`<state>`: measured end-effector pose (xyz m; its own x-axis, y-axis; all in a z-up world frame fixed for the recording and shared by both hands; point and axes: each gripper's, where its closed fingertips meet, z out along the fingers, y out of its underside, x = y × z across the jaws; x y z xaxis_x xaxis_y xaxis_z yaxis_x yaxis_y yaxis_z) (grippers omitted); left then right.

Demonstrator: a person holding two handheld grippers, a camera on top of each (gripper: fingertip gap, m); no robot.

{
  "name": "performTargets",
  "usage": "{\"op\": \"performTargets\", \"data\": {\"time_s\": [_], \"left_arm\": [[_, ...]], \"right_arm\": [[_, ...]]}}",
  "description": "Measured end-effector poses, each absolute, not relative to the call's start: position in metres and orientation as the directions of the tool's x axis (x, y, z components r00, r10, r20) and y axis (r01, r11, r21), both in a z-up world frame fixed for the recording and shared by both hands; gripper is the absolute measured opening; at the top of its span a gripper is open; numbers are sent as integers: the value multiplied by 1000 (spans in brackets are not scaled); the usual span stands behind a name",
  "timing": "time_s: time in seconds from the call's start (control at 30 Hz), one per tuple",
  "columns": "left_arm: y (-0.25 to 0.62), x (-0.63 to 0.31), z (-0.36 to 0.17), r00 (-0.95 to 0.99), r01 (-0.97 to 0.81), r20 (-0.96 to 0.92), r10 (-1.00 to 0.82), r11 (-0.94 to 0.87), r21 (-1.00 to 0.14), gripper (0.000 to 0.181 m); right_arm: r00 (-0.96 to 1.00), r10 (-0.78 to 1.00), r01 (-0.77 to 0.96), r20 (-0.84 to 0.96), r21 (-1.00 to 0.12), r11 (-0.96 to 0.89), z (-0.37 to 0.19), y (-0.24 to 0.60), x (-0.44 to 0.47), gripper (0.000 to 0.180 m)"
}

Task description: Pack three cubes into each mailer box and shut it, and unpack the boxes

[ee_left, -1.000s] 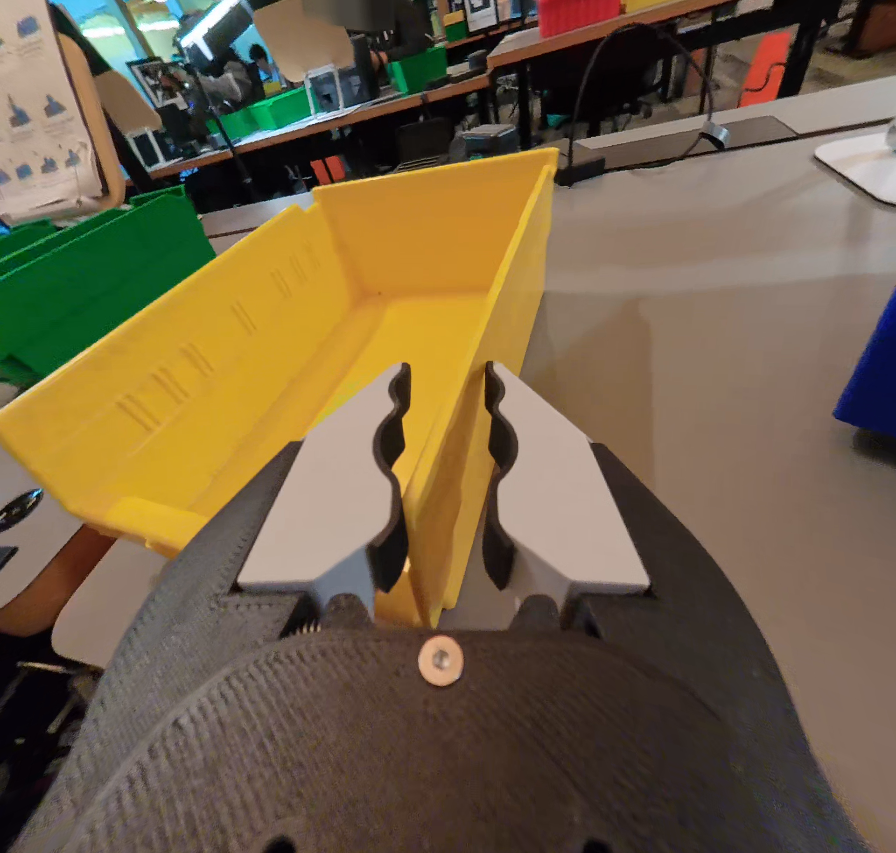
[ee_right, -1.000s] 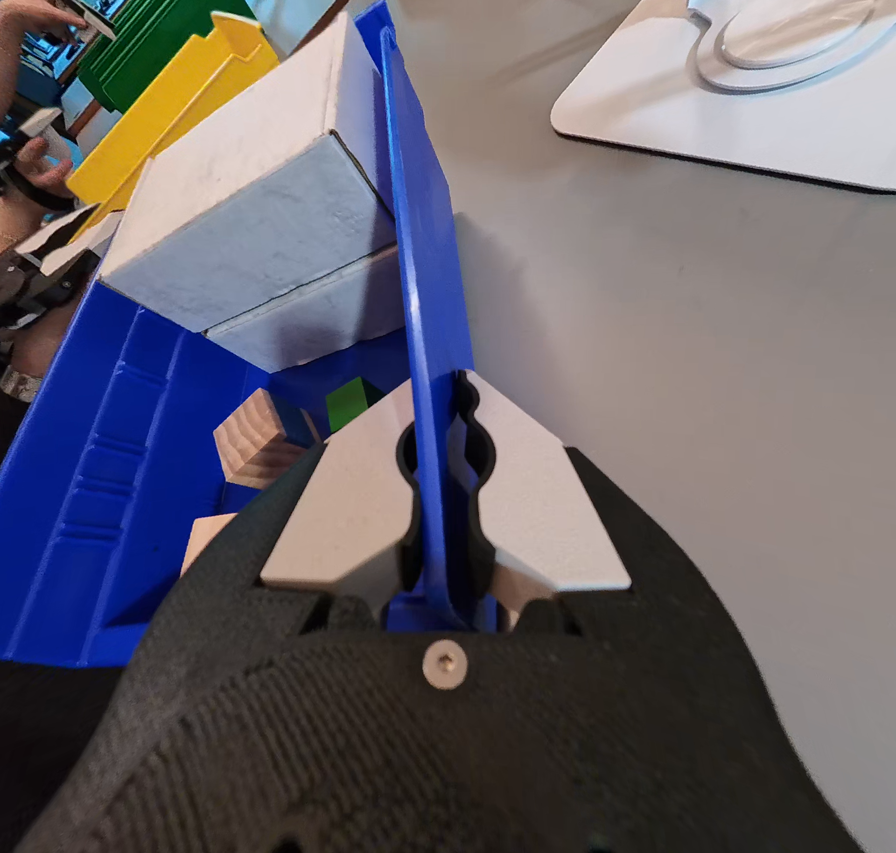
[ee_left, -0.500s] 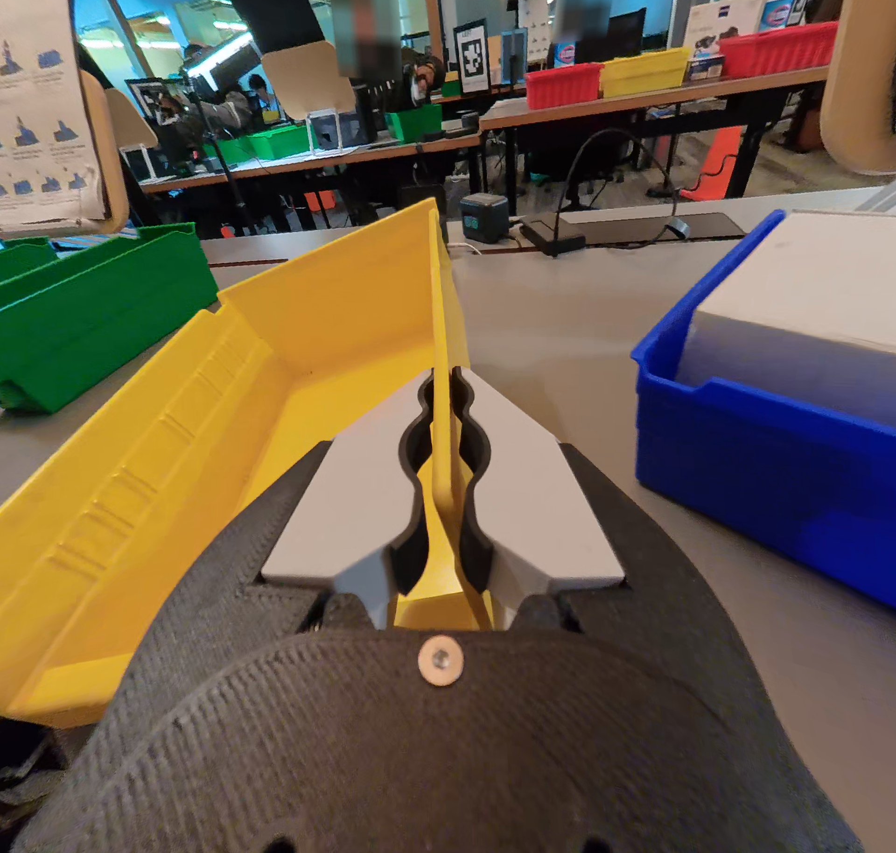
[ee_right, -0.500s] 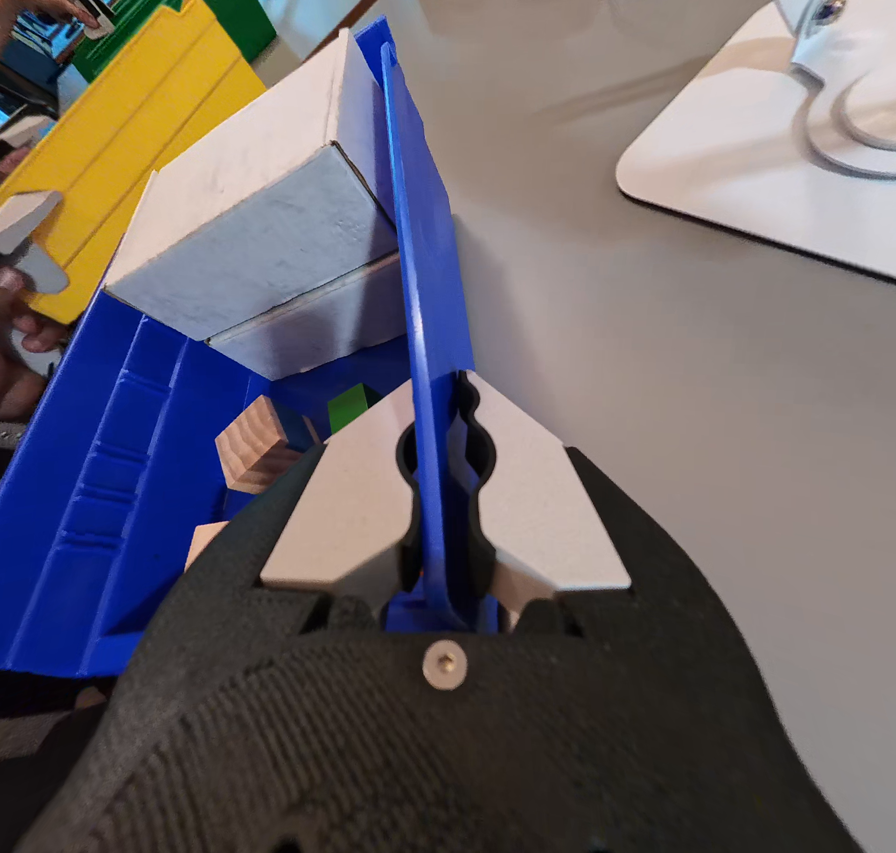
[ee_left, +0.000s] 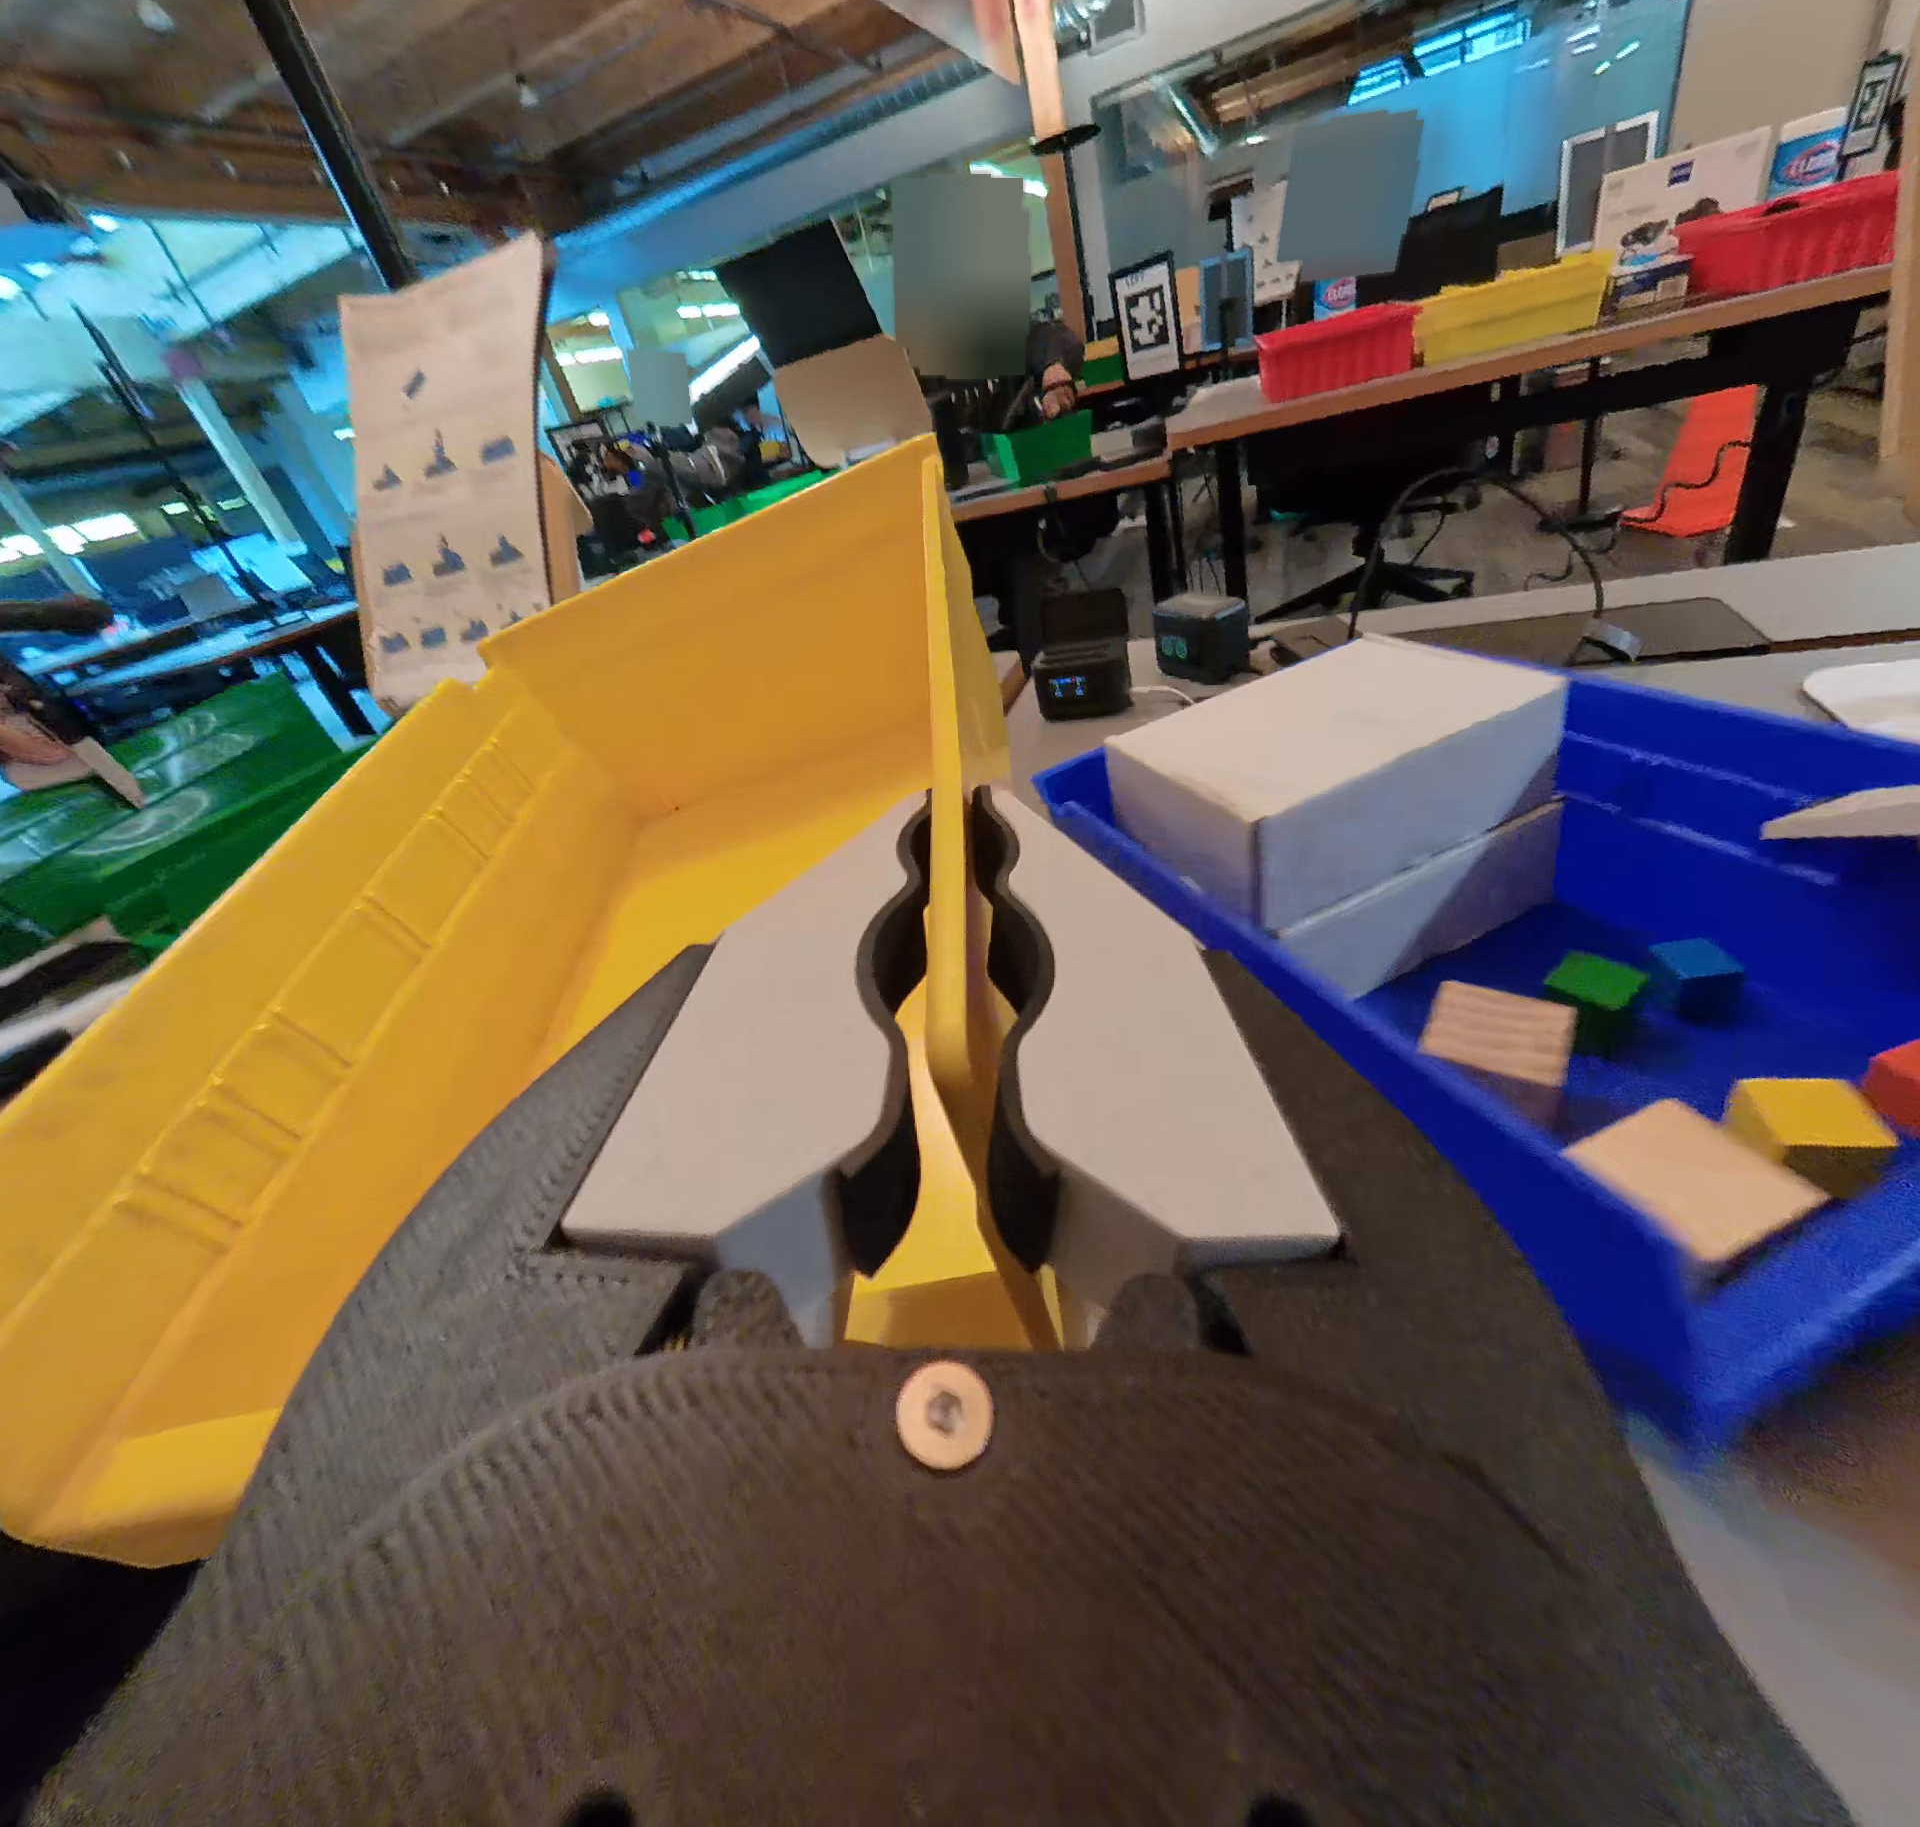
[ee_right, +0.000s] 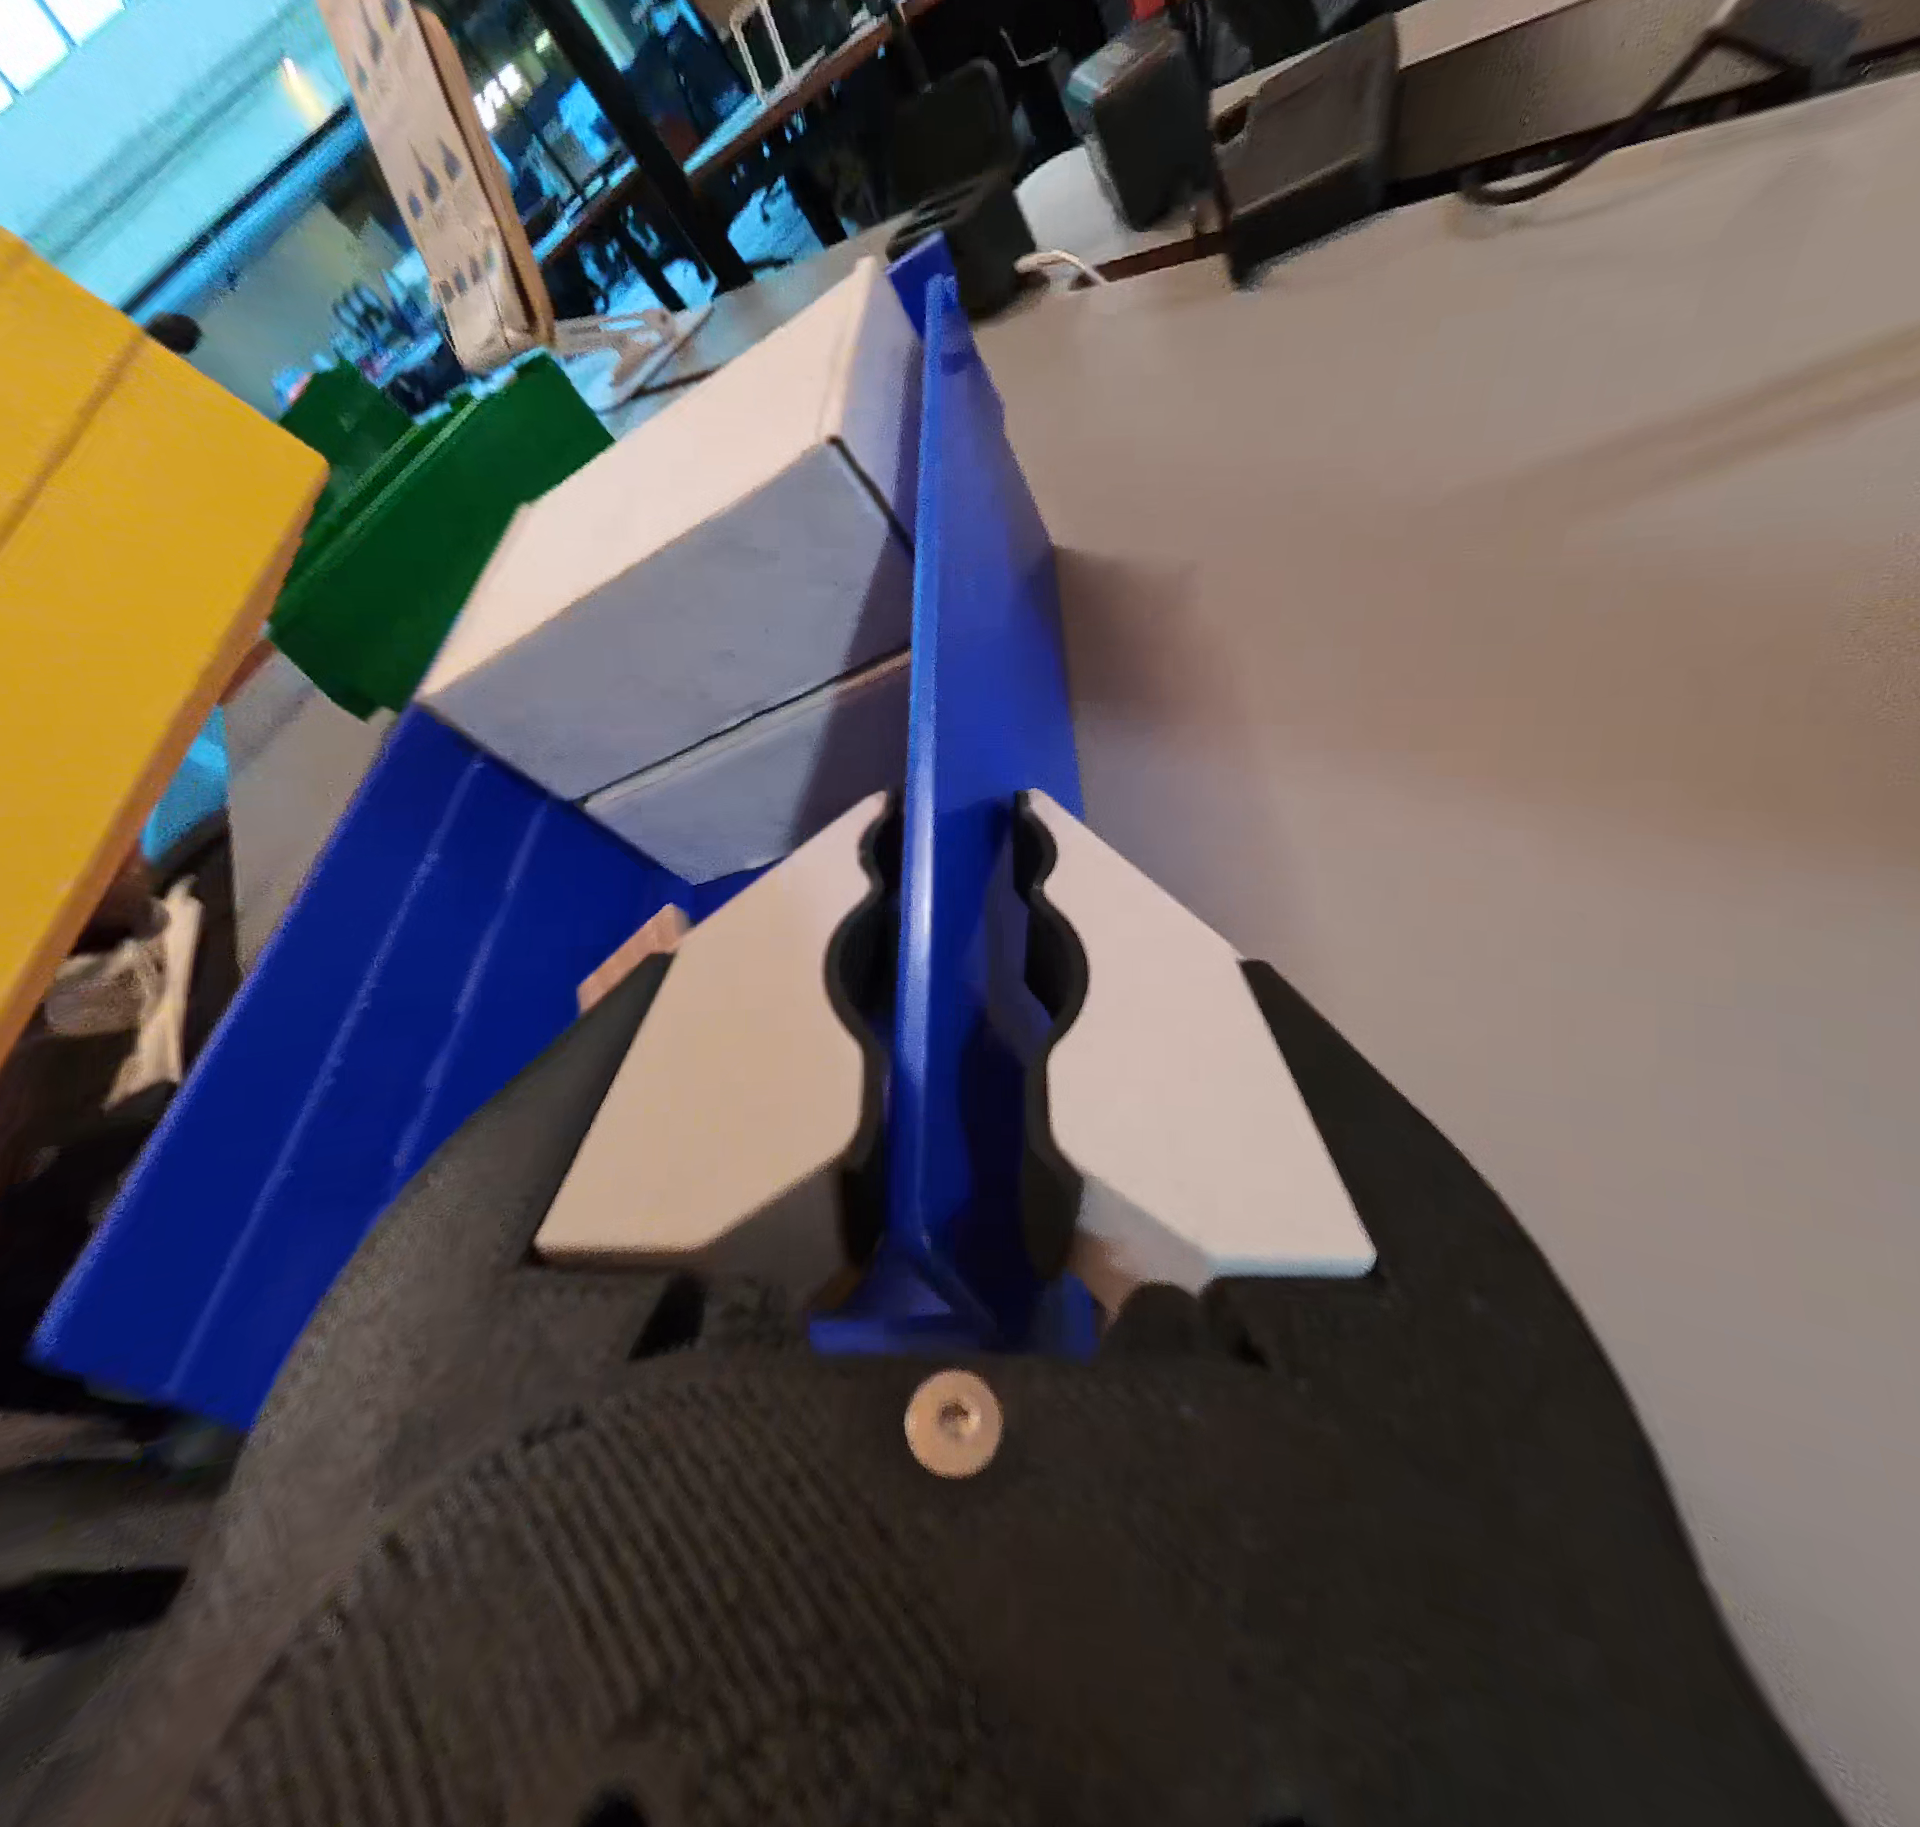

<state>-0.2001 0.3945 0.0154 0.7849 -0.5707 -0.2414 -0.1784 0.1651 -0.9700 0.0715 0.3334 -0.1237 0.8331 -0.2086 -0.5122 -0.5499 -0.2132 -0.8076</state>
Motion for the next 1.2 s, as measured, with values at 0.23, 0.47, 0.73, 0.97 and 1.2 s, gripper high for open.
{"op": "performTargets", "data": {"time_s": [0.23,0.47,0.73,0.97,1.2], "left_arm": [[371,-192,42,758,-146,-256,-600,226,-963,1],[346,-178,53,708,-115,-251,-660,242,-963,1],[278,-148,67,582,-100,-298,-757,296,-950,0],[177,-117,56,380,-63,-249,-891,243,-968,0],[77,-86,27,146,-54,-45,-988,37,-998,0]], "right_arm": [[818,-126,-574,-561,-785,-231,-114,380,-33,46],[891,84,-410,-446,-870,-274,-89,372,-76,57],[963,206,-106,-174,-946,-306,-81,244,-34,68],[990,34,140,136,-950,-281,-76,122,46,67],[979,-203,-34,12,-975,-220,-78,24,113,66]]}}
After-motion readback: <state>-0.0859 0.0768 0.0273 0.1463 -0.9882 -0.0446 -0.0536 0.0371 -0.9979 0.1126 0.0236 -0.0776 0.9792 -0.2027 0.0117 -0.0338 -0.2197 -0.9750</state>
